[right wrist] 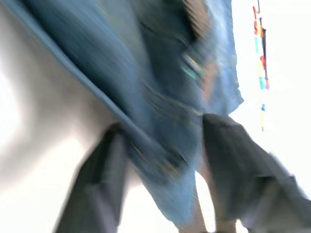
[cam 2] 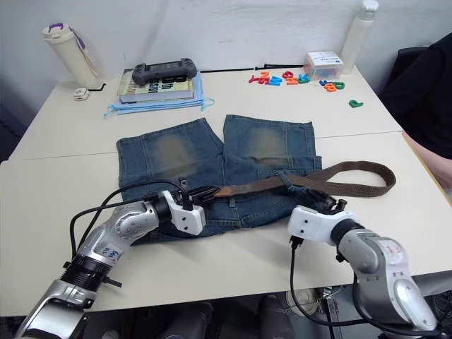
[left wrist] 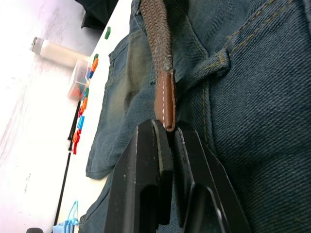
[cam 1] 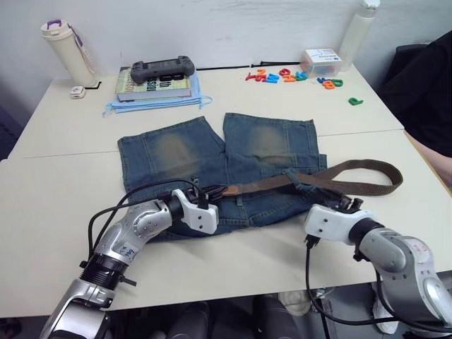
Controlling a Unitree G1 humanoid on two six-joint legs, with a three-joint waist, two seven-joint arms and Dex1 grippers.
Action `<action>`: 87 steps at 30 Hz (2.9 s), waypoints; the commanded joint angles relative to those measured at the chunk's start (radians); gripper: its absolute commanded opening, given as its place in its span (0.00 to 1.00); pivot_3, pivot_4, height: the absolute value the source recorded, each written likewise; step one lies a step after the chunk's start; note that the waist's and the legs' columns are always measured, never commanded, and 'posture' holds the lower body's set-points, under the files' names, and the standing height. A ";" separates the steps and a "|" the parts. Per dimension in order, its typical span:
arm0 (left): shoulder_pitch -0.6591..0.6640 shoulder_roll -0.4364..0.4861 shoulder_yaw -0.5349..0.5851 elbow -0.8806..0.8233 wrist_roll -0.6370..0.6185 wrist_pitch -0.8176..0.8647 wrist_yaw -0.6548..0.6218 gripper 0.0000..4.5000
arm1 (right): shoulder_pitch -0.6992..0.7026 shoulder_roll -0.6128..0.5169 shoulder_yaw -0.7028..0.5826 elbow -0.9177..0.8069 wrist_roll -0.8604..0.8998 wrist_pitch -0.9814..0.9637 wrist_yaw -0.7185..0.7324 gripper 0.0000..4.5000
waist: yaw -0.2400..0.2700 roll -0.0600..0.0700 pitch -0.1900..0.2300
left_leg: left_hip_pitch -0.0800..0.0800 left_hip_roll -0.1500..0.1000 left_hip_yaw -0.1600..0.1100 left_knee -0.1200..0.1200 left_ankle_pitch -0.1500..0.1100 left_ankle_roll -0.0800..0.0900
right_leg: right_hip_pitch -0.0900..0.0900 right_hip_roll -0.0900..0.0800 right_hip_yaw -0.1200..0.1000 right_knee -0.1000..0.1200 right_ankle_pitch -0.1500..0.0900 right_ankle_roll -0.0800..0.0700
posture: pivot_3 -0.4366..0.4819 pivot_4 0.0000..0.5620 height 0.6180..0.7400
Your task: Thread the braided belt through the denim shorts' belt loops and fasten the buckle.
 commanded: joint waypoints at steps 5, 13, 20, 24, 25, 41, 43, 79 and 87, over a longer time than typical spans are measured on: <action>-0.011 -0.013 -0.004 -0.014 -0.015 0.013 0.010 0.00 | -0.165 0.268 -0.163 -0.289 0.374 0.476 0.128 0.63 | -0.005 0.000 0.000 | 0.000 0.003 0.001 0.000 0.000 -0.001 | 0.000 0.000 0.001 0.001 0.000 0.000 | 0.48 0.27 0.79; -0.020 -0.027 -0.004 -0.015 -0.010 0.020 0.018 0.00 | -0.390 0.805 -0.321 -0.400 0.648 1.268 0.111 0.63 | -0.003 0.000 -0.001 | -0.006 0.004 -0.001 0.003 -0.001 -0.002 | -0.006 0.000 -0.001 0.004 0.001 -0.002 | 0.48 0.27 0.79; -0.021 -0.033 -0.003 -0.025 -0.006 0.019 0.027 0.00 | -0.449 1.245 -0.491 -0.299 0.676 1.268 -0.129 0.63 | -0.005 0.006 0.001 | -0.014 0.000 0.003 0.005 0.000 -0.001 | -0.018 -0.005 -0.013 0.008 0.003 -0.005 | 0.48 0.27 0.79; -0.021 -0.035 0.003 -0.034 -0.005 0.015 0.040 0.00 | -0.489 1.330 -0.580 -0.254 0.740 1.268 -0.220 0.63 | -0.006 0.006 0.001 | -0.013 0.001 0.003 0.005 0.000 -0.001 | -0.018 -0.004 -0.013 0.009 0.003 -0.005 | 0.48 0.27 0.79; -0.022 -0.034 0.004 -0.035 -0.004 0.013 0.044 0.00 | -0.502 1.333 -0.600 -0.239 0.758 1.268 -0.239 0.63 | -0.009 0.006 0.001 | -0.013 0.002 0.003 0.005 0.000 -0.002 | -0.018 -0.004 -0.013 0.009 0.003 -0.005 | 0.48 0.27 0.79; -0.039 -0.036 0.005 -0.037 0.018 0.012 0.097 0.00 | -0.580 1.299 -0.752 -0.060 1.302 1.268 -0.579 0.63 | -0.031 0.007 0.001 | -0.012 0.003 0.004 0.004 0.000 -0.002 | -0.019 -0.005 -0.015 0.016 0.003 -0.006 | 0.48 0.27 0.79; -0.041 -0.036 0.003 -0.032 0.017 0.011 0.097 0.00 | -0.546 1.208 -0.716 -0.034 1.450 1.268 -0.648 0.63 | -0.032 0.007 0.001 | -0.012 0.003 0.004 0.004 0.000 -0.002 | -0.019 -0.005 -0.015 0.016 0.003 -0.006 | 0.48 0.27 0.79; -0.028 -0.020 0.012 -0.036 0.005 0.002 0.100 0.00 | -0.307 0.528 -0.146 0.286 2.502 0.356 -1.366 0.63 | -0.031 0.009 0.002 | -0.012 0.004 0.005 0.005 0.000 0.000 | -0.018 -0.004 -0.014 0.014 0.003 -0.006 | 0.48 0.27 0.79; -0.018 -0.011 0.010 -0.045 0.001 -0.002 0.095 0.00 | -0.363 0.536 -0.153 0.334 2.451 0.309 -1.324 0.63 | -0.030 0.009 0.002 | -0.012 0.004 0.005 0.005 0.000 0.000 | -0.018 -0.004 -0.014 0.015 0.003 -0.006 | 0.48 0.27 0.79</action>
